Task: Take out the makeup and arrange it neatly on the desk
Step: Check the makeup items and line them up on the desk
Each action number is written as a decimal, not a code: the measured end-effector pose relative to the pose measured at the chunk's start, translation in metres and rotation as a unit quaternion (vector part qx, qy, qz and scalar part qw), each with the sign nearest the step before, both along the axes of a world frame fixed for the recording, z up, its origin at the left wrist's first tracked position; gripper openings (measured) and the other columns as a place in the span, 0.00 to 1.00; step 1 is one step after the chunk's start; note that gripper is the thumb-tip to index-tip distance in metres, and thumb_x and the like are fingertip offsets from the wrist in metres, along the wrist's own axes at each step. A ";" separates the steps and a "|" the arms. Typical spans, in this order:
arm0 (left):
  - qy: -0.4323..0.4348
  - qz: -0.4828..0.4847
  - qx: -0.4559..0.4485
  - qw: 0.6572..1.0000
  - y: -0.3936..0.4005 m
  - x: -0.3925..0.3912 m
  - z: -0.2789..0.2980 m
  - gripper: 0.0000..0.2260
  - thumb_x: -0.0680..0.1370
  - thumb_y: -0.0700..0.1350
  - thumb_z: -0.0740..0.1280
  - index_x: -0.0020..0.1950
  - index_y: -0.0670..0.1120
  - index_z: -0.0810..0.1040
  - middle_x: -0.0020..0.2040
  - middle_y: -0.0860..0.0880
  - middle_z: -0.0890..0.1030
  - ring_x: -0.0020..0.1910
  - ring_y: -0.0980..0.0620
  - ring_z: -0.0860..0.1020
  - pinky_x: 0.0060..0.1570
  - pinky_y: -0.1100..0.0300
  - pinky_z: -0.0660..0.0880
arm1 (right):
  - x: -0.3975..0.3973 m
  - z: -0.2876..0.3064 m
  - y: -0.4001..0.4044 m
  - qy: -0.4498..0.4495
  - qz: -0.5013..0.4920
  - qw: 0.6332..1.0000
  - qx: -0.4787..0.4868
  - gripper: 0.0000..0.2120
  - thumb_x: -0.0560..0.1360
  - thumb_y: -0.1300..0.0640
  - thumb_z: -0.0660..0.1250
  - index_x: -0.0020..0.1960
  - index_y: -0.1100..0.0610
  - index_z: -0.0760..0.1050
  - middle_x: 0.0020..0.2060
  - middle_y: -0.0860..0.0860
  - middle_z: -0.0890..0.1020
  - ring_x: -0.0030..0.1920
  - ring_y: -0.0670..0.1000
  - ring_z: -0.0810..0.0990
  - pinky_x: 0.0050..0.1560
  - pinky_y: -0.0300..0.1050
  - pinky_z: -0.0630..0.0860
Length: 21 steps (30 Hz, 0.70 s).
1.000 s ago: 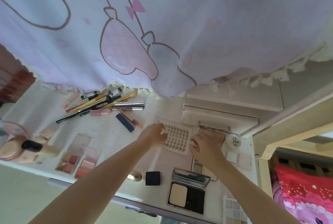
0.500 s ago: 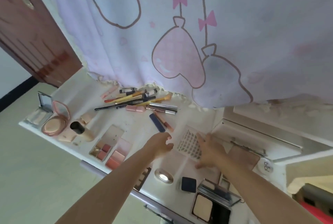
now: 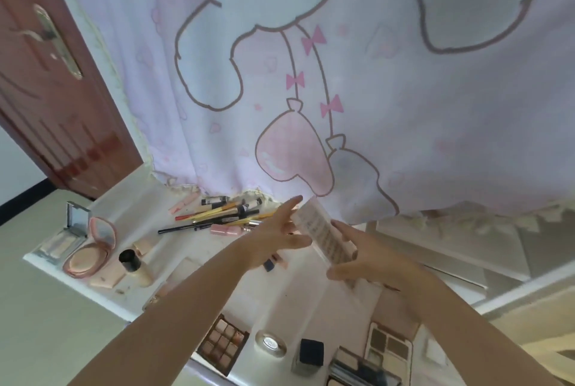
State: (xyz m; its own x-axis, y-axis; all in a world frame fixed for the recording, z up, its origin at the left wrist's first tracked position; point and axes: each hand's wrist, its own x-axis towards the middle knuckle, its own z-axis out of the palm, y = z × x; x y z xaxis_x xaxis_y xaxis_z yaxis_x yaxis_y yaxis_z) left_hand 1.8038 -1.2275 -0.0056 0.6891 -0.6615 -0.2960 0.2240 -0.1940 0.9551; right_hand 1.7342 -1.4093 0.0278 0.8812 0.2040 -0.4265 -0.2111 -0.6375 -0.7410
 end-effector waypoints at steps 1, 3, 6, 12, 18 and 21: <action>-0.005 -0.004 -0.024 1.000 -0.003 0.000 0.012 0.41 0.60 0.51 0.73 0.69 0.59 0.58 0.63 0.45 0.73 0.64 0.45 0.72 0.63 0.47 0.70 | -0.002 0.010 -0.002 -0.020 -0.010 1.000 0.013 0.27 0.70 0.57 0.71 0.55 0.36 0.58 0.44 0.33 0.70 0.38 0.35 0.75 0.34 0.27 0.72; -0.027 -0.023 -0.067 0.997 -0.009 -0.003 0.034 0.43 0.57 0.55 0.76 0.67 0.59 0.61 0.63 0.46 0.72 0.66 0.42 0.69 0.68 0.42 0.64 | -0.008 0.029 -0.003 -0.049 -0.023 0.998 0.025 0.27 0.68 0.54 0.73 0.52 0.32 0.59 0.43 0.34 0.72 0.32 0.29 0.74 0.31 0.23 0.68; -0.079 -0.018 -0.105 0.991 -0.019 -0.010 0.061 0.36 0.55 0.54 0.75 0.61 0.57 0.67 0.57 0.49 0.74 0.62 0.43 0.72 0.66 0.43 0.67 | -0.021 0.053 -0.003 -0.082 -0.036 0.996 0.016 0.28 0.64 0.48 0.73 0.47 0.28 0.57 0.42 0.32 0.71 0.31 0.24 0.71 0.32 0.20 0.67; -0.106 -0.003 -0.171 0.980 -0.037 -0.025 0.082 0.29 0.56 0.49 0.67 0.57 0.57 0.69 0.48 0.45 0.74 0.51 0.45 0.74 0.56 0.49 0.72 | -0.048 0.076 -0.007 -0.112 -0.064 0.990 0.055 0.23 0.58 0.48 0.69 0.43 0.29 0.60 0.40 0.26 0.69 0.39 0.22 0.70 0.39 0.21 0.69; -0.117 -0.006 -0.189 0.975 -0.042 -0.039 0.089 0.29 0.55 0.49 0.67 0.56 0.56 0.69 0.47 0.43 0.71 0.50 0.43 0.72 0.49 0.56 0.75 | -0.061 0.079 -0.012 -0.134 -0.056 0.986 0.080 0.26 0.65 0.54 0.75 0.43 0.31 0.61 0.43 0.31 0.71 0.47 0.33 0.72 0.52 0.34 0.70; -0.090 -0.006 -0.196 0.976 -0.041 -0.043 0.081 0.30 0.57 0.48 0.69 0.58 0.54 0.69 0.48 0.43 0.74 0.50 0.45 0.75 0.48 0.55 0.77 | -0.068 0.076 -0.008 -0.139 -0.070 0.985 0.081 0.25 0.60 0.49 0.74 0.45 0.31 0.61 0.43 0.34 0.72 0.47 0.35 0.73 0.48 0.32 0.70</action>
State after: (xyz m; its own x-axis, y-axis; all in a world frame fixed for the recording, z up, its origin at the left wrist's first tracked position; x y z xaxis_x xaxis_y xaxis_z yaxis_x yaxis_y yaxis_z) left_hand 1.7604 -1.2688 0.0757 0.6981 -0.7080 0.1069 0.0457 0.1930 0.9801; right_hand 1.6658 -1.4173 0.1036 0.9835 0.1173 -0.1377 -0.0641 -0.4860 -0.8716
